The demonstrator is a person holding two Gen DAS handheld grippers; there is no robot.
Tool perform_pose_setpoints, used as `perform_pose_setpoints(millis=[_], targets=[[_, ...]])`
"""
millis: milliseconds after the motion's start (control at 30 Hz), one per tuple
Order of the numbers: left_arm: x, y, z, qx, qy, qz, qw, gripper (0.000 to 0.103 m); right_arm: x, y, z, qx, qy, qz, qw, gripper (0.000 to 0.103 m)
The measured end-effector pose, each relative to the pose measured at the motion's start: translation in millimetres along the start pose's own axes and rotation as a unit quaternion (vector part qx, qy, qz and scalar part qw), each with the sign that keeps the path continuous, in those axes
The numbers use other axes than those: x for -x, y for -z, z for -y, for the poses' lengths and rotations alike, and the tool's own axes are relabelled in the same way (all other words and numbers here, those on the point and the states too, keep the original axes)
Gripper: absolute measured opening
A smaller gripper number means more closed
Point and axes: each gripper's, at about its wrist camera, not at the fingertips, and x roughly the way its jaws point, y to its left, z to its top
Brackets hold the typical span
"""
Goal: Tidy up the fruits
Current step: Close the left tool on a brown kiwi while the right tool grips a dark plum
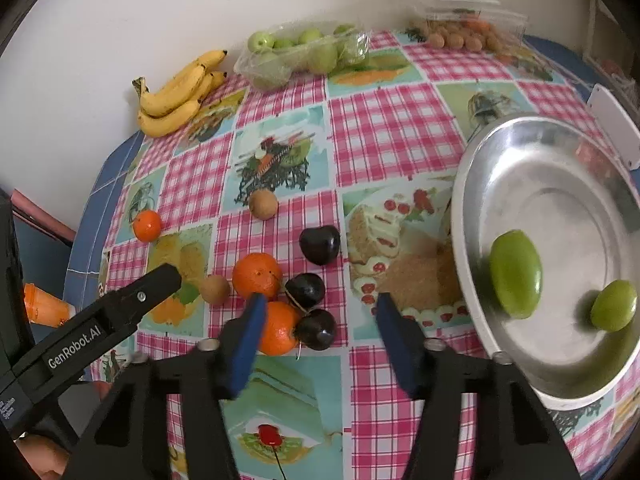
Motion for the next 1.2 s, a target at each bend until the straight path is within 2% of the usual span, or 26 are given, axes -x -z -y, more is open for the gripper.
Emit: perform_pose_setpoints(millis=[200, 267, 400, 467, 800, 1033, 1200], targets=[[-13.1, 2.4, 7.9, -0.002, 0.009, -0.015, 0.9999, 0.079, -13.1, 2.5, 6.0, -0.025, -0.023, -0.018, 0.999, 0.036], [-16.2, 3.3, 10.8, -0.004, 0.012, -0.018, 0.9998, 0.072, -15.0, 3.1, 6.2, -0.029, -0.026, -0.019, 0.999, 0.034], [-20.7, 3.9, 13.7, -0.005, 0.014, -0.022, 0.9997, 0.067, -16.2, 4.0, 7.7, -0.037, -0.033, -0.02, 0.999, 0.032], [-22.5, 4.6, 14.4, -0.005, 0.015, -0.023, 0.9996, 0.055, -16.2, 3.9, 9.3, -0.044, -0.037, -0.022, 0.998, 0.031], [-32.5, 8.2, 16.5, -0.007, 0.015, -0.035, 0.9993, 0.049, -18.4, 6.5, 12.7, -0.052, -0.034, -0.035, 0.997, 0.031], [-39.9, 7.4, 19.6, -0.008, 0.022, -0.042, 0.9988, 0.029, -21.9, 8.7, 8.4, -0.048, -0.035, -0.045, 0.997, 0.031], [-37.9, 8.3, 18.9, -0.008, 0.021, -0.04, 0.999, 0.028, -22.5, 8.3, 8.3, -0.047, -0.035, -0.045, 0.997, 0.031]])
